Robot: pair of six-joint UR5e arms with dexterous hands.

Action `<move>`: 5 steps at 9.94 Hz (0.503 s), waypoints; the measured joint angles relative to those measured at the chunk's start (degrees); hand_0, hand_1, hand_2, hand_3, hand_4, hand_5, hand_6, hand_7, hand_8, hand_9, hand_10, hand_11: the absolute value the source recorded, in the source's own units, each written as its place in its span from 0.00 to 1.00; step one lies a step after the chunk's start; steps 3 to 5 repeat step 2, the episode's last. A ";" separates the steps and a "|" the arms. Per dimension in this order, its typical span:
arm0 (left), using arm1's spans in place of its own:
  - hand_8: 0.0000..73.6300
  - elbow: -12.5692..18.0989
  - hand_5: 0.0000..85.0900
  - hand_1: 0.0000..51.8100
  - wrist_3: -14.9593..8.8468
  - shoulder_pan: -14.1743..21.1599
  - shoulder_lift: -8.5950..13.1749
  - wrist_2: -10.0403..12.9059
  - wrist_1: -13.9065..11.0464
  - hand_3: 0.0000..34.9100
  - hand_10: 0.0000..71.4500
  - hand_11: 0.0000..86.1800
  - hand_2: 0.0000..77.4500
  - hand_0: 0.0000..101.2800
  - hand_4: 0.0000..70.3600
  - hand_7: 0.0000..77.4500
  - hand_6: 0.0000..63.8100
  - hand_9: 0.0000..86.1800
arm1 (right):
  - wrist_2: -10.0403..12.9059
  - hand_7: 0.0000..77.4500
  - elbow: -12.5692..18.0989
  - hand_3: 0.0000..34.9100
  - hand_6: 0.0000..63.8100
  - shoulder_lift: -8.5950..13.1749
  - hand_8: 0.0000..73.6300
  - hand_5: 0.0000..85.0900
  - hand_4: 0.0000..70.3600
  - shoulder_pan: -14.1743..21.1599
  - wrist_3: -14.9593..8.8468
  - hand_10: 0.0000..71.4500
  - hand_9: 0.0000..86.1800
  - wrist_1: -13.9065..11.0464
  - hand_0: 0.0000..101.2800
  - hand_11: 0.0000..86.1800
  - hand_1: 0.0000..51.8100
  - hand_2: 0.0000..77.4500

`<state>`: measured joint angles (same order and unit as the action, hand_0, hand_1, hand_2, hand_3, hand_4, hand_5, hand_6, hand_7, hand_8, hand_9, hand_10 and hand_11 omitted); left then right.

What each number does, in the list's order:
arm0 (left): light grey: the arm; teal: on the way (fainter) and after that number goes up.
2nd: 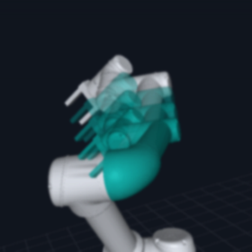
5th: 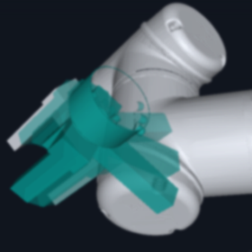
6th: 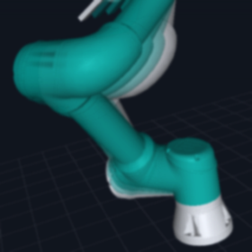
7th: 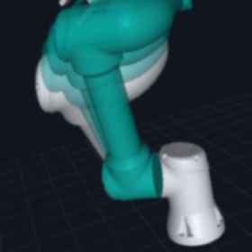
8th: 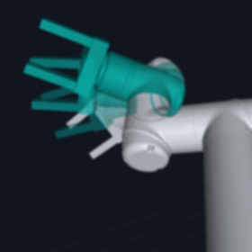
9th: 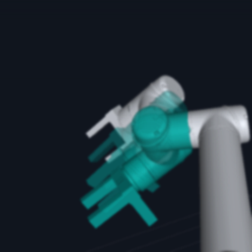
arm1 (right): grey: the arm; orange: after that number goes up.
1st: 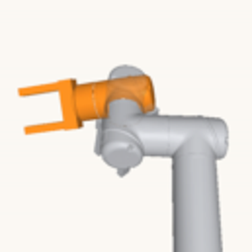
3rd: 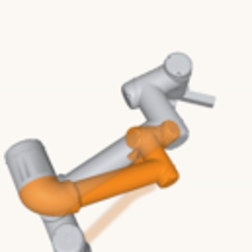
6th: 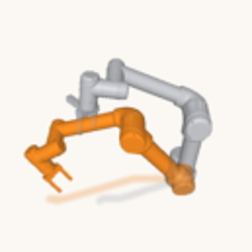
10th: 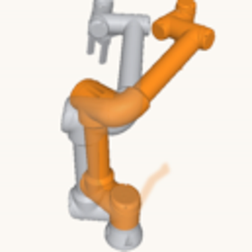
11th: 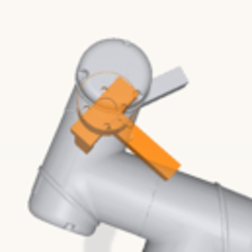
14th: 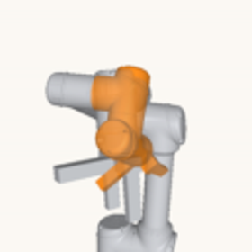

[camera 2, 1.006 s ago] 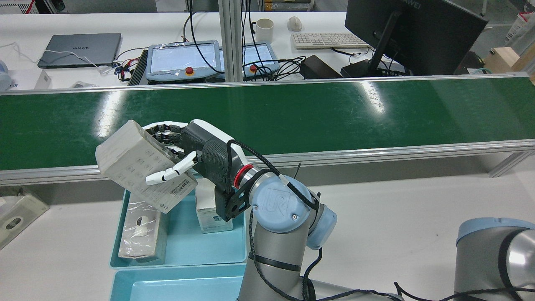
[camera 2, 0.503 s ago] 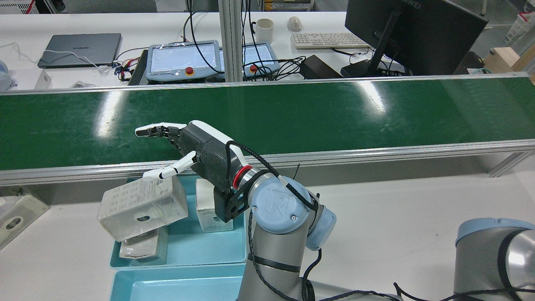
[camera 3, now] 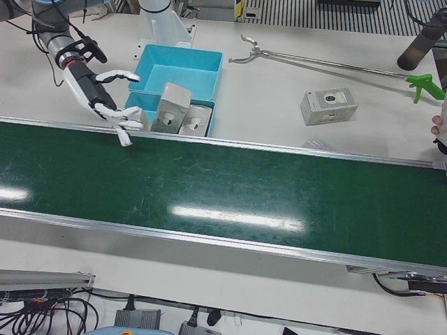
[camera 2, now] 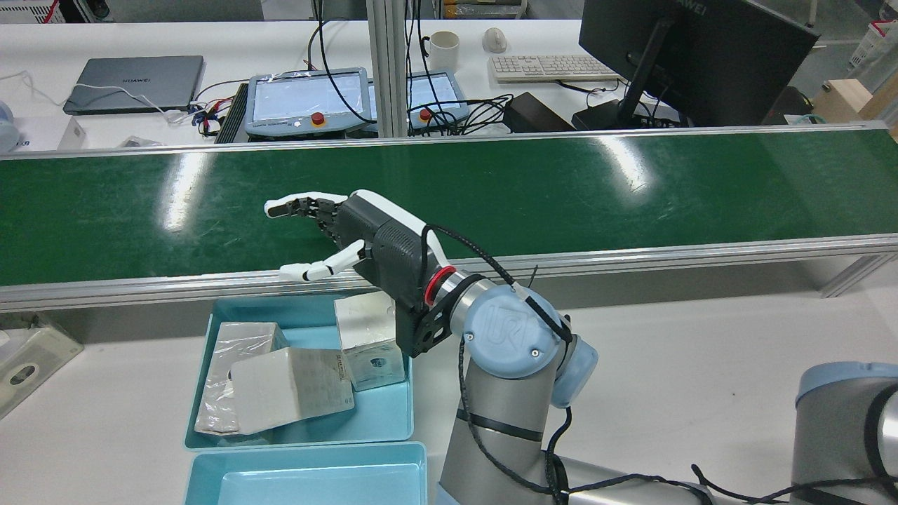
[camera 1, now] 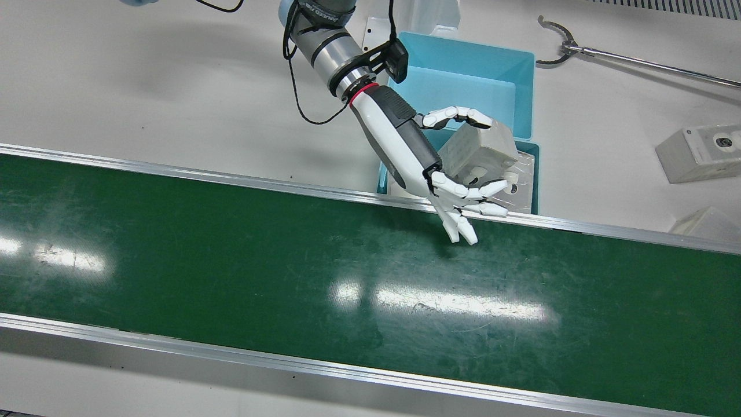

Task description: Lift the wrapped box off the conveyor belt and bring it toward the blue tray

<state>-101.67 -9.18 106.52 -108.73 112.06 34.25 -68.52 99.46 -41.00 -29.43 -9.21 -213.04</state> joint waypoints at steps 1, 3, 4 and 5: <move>0.01 0.00 0.01 0.00 0.00 0.00 0.00 0.00 0.00 0.00 0.01 0.01 0.01 0.00 0.00 0.01 0.01 0.01 | 0.19 0.15 1.93 0.00 0.15 -2.84 0.04 0.31 0.32 -2.39 0.47 0.00 0.05 0.00 0.53 0.01 0.45 0.32; 0.01 0.00 0.01 0.00 0.00 0.00 0.00 0.00 0.00 0.00 0.01 0.01 0.01 0.00 0.00 0.01 0.01 0.00 | 0.32 0.15 3.96 0.00 0.14 -6.29 0.02 0.35 0.29 -5.58 1.28 0.00 0.05 -0.01 0.53 0.01 0.45 0.34; 0.01 0.00 0.01 0.00 0.00 0.00 0.00 0.00 0.00 0.00 0.01 0.01 0.01 0.00 0.00 0.01 0.01 0.00 | 0.32 0.15 3.96 0.00 0.14 -6.29 0.02 0.35 0.29 -5.58 1.28 0.00 0.05 -0.01 0.53 0.01 0.45 0.34; 0.01 0.00 0.01 0.00 0.00 0.00 0.00 0.00 0.00 0.00 0.01 0.01 0.01 0.00 0.00 0.01 0.01 0.00 | 0.32 0.15 3.96 0.00 0.14 -6.29 0.02 0.35 0.29 -5.58 1.28 0.00 0.05 -0.01 0.53 0.01 0.45 0.34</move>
